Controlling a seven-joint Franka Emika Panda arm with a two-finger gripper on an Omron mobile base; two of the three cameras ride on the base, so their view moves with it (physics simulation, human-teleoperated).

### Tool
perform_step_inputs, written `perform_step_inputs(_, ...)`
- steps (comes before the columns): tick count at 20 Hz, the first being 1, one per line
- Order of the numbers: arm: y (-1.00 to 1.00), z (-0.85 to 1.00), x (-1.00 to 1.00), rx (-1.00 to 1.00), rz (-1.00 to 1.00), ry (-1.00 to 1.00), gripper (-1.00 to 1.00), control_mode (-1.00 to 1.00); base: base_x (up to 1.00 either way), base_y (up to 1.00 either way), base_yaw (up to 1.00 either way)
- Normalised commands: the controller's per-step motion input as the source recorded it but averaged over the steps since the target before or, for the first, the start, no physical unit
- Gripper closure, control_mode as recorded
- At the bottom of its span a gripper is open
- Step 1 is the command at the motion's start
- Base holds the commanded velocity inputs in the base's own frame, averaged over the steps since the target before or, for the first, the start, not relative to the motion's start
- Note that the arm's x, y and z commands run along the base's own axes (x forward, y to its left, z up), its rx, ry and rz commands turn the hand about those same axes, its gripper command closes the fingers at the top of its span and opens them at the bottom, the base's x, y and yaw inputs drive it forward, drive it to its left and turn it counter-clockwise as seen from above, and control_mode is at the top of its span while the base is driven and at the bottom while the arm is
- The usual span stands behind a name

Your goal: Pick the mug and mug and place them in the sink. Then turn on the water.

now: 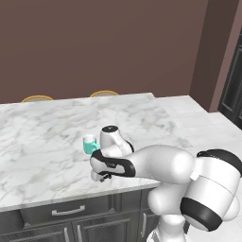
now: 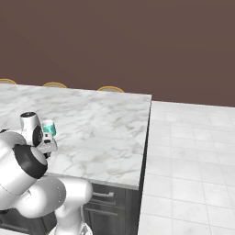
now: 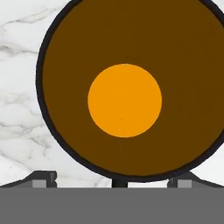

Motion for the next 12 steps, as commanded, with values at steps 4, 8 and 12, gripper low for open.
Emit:
perform_step_inputs(4,0.0,-0.06,0.0,0.0,0.0,0.0,-1.0,-1.0,0.0,0.0,0.0)
perform_step_inputs(8,0.0,-0.01,0.0,0.0,0.0,0.0,-1.0,-1.0,0.0,0.0,0.0)
perform_step_inputs(12,0.0,-0.01,0.0,0.0,0.0,0.0,-1.0,-1.0,0.0,0.0,0.0)
